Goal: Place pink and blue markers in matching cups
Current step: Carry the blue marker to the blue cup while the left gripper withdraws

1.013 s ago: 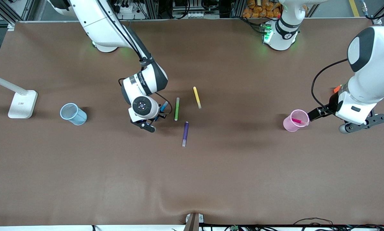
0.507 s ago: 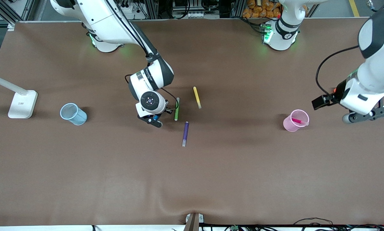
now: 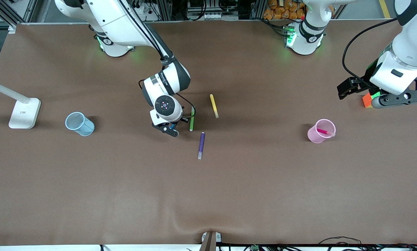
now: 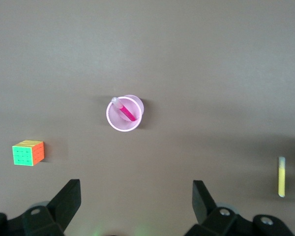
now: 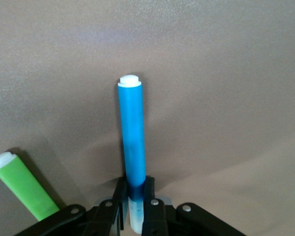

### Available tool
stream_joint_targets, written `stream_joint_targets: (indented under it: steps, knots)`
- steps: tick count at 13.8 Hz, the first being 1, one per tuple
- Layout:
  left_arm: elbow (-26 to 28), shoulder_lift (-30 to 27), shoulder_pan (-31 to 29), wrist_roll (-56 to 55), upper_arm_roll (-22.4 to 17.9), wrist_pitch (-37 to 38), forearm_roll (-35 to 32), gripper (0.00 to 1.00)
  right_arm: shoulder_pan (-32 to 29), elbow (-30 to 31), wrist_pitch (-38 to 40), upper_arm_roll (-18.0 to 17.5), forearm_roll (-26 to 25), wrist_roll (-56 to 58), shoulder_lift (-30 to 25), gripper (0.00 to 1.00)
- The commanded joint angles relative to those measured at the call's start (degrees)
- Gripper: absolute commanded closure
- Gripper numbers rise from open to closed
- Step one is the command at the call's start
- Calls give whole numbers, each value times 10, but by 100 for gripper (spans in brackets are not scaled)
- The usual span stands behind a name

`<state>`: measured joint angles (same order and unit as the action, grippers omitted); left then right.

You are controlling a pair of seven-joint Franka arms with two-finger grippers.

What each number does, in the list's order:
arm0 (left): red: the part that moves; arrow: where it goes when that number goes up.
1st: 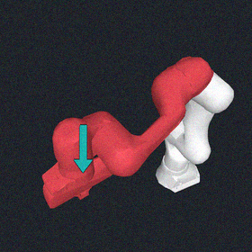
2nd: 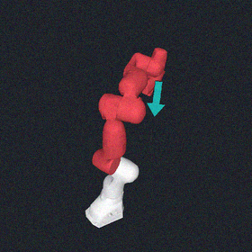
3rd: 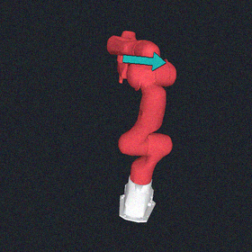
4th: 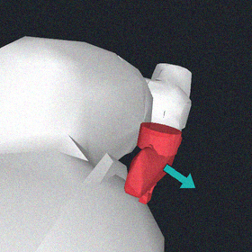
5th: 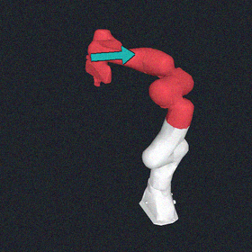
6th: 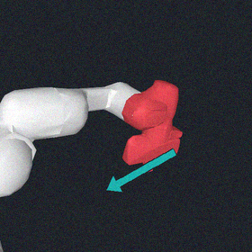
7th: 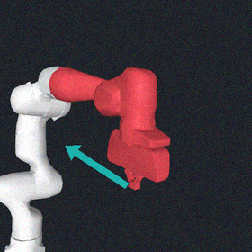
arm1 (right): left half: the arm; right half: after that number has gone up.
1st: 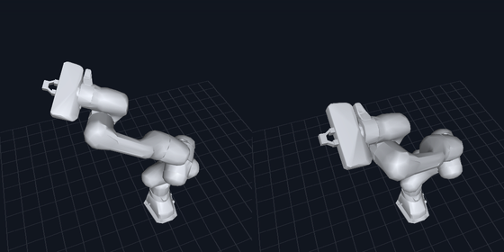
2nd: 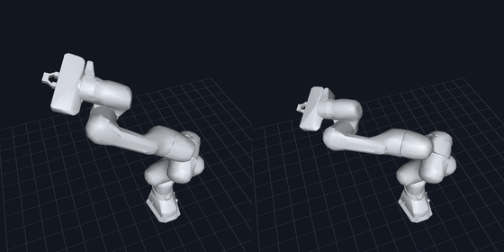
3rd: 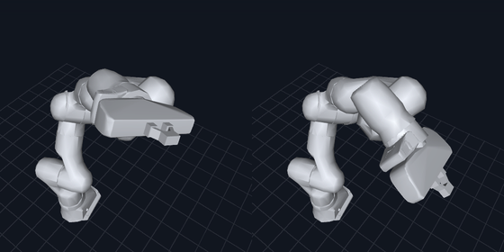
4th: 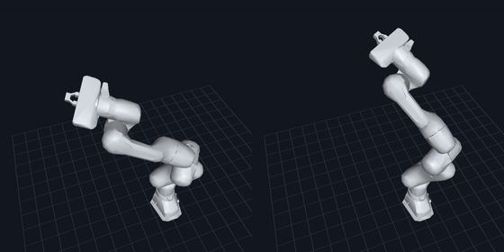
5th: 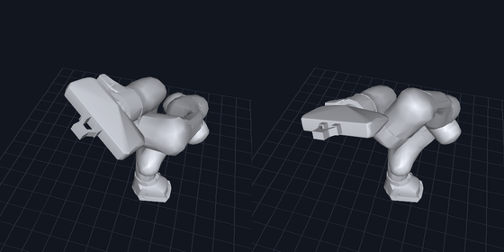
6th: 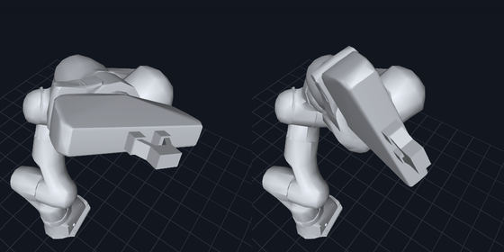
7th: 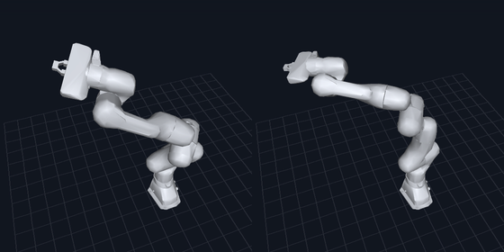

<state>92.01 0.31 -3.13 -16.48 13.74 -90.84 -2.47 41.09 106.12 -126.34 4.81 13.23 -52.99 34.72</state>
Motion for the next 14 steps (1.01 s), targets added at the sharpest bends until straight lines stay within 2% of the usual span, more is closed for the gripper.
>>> stream_joint_targets:
  steps: [1, 4, 7, 11, 14]
  knots:
    - [13, -31, -27, 43, -4, 1, 51, 0, -1, 16, -2, 4, 6, 3, -12, 100]
    - [26, -50, -50, 93, -5, 0, 69, 0, -18, -5, 33, 6, 5, 6, -24, 100]
    - [26, -52, -68, 108, -6, 1, 65, 0, -55, -45, 141, 9, -1, 10, -42, 100]
    - [23, -51, -70, 106, -5, 3, 63, 0, -136, -128, 304, 8, 0, 94, -54, 100]
    - [20, -50, -70, 105, -6, 3, 62, 0, -197, -178, 387, 9, -2, 166, -54, 100]
